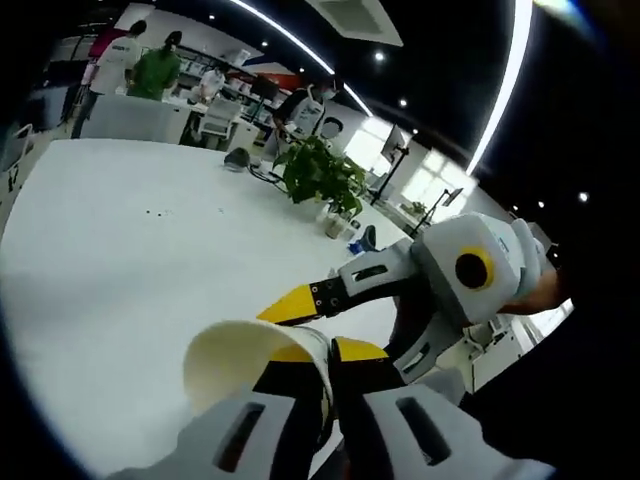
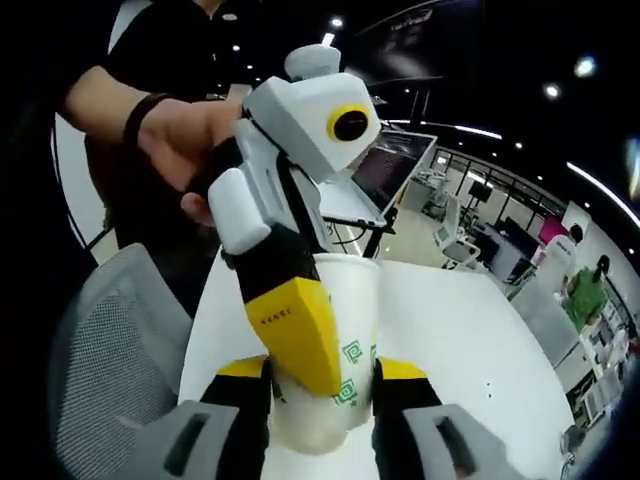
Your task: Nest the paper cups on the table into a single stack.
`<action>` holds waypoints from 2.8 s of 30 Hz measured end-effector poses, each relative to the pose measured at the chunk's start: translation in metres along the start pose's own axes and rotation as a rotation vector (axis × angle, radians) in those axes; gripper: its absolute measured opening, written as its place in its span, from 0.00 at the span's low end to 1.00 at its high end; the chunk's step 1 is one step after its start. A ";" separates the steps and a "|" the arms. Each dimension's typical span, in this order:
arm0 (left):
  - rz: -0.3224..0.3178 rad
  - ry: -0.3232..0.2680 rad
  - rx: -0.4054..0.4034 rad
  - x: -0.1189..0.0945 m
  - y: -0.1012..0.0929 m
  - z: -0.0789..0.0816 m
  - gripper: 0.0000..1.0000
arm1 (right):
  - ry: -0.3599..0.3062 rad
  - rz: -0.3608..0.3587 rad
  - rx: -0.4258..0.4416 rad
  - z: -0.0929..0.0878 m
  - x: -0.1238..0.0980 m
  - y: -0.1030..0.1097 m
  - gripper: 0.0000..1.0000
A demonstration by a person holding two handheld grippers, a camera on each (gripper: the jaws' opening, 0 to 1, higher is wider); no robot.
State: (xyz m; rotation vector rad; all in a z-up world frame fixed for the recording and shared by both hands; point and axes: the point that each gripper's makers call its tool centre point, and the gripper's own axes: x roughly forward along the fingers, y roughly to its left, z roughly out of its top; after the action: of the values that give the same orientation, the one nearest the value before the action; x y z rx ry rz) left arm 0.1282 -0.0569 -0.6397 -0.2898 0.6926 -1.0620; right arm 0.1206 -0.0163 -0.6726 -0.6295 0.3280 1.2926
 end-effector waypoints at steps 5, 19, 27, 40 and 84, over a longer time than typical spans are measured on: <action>0.012 0.012 0.013 0.002 0.002 -0.009 0.00 | 0.010 -0.015 0.093 -0.012 0.001 0.000 0.49; 0.160 0.091 0.153 -0.001 0.024 -0.016 0.00 | 0.051 -0.179 0.394 -0.084 -0.036 -0.007 0.75; 0.176 0.174 0.240 0.009 0.028 -0.021 0.00 | 0.071 -0.252 0.462 -0.101 -0.053 -0.004 0.78; 0.161 0.283 0.346 0.024 0.020 -0.035 0.00 | 0.099 -0.290 0.483 -0.108 -0.061 0.015 0.79; 0.255 0.464 0.526 0.049 0.044 -0.071 0.12 | 0.131 -0.229 0.520 -0.115 -0.050 0.039 0.81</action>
State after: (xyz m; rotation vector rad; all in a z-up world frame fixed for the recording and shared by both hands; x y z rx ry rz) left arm 0.1277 -0.0713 -0.7356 0.5025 0.8046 -1.0312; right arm 0.0836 -0.1193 -0.7457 -0.2963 0.6546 0.8965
